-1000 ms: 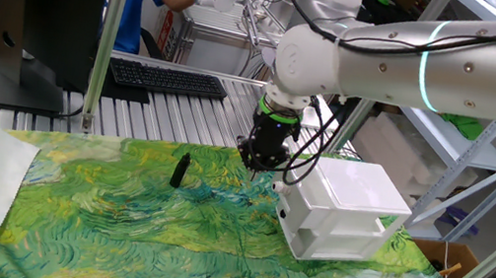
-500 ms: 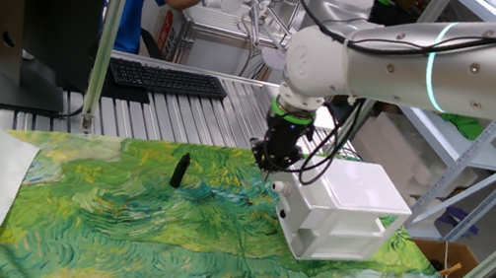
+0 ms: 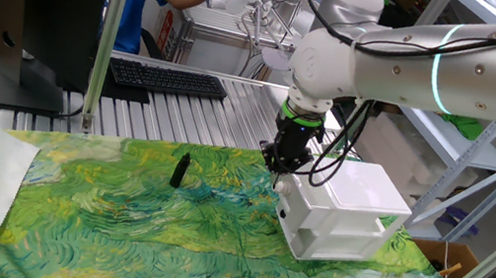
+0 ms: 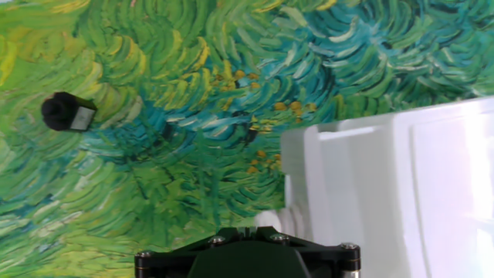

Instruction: Use the gripper to push and close the drawer

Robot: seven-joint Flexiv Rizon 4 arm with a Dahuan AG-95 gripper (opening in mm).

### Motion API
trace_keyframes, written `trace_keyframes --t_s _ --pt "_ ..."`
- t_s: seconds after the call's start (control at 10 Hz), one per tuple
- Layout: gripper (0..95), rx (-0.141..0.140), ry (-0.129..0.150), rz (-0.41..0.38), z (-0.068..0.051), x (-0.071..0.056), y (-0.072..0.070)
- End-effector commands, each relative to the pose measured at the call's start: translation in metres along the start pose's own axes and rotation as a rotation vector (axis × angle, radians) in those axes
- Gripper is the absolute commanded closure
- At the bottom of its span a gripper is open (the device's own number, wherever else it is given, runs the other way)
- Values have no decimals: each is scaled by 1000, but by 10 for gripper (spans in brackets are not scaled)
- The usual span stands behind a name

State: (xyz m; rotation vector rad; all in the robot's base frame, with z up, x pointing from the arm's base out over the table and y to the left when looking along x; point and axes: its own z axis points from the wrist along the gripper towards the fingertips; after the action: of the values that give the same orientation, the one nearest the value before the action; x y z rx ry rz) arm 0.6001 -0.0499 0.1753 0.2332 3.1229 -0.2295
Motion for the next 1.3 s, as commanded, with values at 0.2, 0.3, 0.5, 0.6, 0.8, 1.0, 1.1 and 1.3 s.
trace_keyframes --t_s 0.2,0.3,0.5,0.6,0.8,1.0,1.1,1.3 --pt "950 33 -6 -3 -3 1 -5" --pt "950 32 -9 -5 -2 1 -7" --pt "950 23 -13 -11 1 1 -14" --pt "950 15 -13 -16 4 1 -18" --pt "950 14 -13 -18 7 2 -25" --pt "950 18 -13 -15 8 2 -29" --pt "950 24 -14 -14 9 2 -32" --pt "950 25 -13 -24 8 -1 -41"
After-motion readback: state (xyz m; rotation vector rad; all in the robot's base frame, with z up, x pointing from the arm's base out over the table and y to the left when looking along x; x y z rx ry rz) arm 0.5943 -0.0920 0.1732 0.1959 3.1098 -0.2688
